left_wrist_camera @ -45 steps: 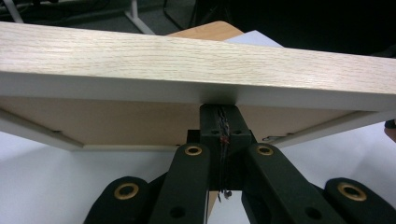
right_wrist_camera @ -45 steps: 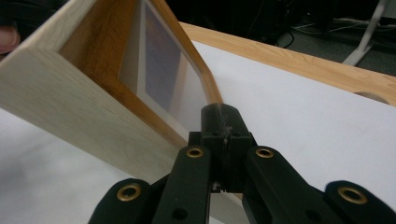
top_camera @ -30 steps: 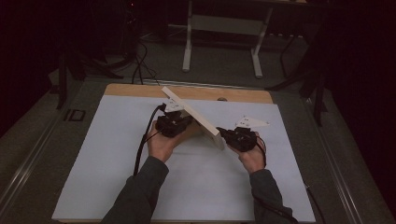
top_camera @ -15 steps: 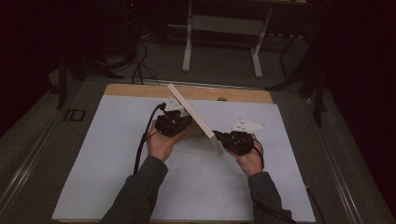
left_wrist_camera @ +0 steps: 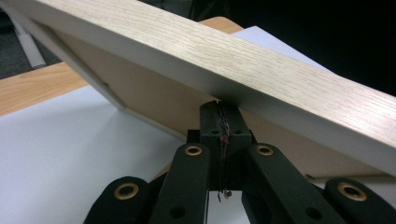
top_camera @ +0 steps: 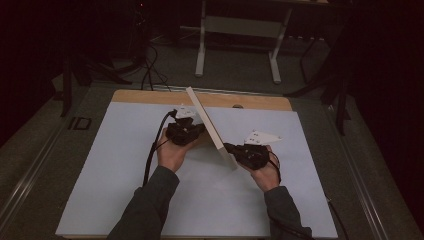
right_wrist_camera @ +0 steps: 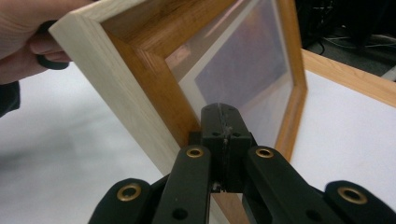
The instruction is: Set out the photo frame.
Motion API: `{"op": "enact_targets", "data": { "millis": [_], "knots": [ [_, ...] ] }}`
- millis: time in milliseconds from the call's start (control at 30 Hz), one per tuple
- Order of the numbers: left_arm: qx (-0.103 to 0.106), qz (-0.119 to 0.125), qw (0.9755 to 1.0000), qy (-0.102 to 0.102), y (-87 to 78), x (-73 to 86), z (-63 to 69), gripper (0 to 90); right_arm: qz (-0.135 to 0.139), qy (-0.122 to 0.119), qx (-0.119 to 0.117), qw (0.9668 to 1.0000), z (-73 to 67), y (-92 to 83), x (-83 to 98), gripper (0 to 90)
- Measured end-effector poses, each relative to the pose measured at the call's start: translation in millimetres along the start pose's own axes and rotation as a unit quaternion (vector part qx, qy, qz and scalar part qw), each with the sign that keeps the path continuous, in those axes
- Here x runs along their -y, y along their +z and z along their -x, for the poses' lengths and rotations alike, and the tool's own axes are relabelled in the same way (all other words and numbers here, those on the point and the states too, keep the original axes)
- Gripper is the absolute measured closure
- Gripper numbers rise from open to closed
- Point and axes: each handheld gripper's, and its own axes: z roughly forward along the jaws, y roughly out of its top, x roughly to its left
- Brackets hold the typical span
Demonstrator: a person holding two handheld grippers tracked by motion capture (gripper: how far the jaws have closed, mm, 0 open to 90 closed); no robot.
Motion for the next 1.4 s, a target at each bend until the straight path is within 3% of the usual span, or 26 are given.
{"op": "enact_targets", "data": {
  "millis": [733,933,1400],
  "knots": [
    [0.011,0.003,0.9999,0.005,1.1,1.2,-3.8,90.0,-0.006,-0.018,-0.027,0.9994,-17.8,11.2,-4.0,89.9],
    [0.016,0.001,0.9997,0.016,3.2,3.1,-1.9,90.0,-0.007,-0.026,-0.035,0.9990,-23.5,17.2,-6.6,89.9],
    [0.045,0.014,0.9989,0.006,-3.4,9.8,-11.0,89.1,-0.009,-0.031,-0.045,0.9985,-32.0,26.6,-11.2,89.9]
  ]
}}
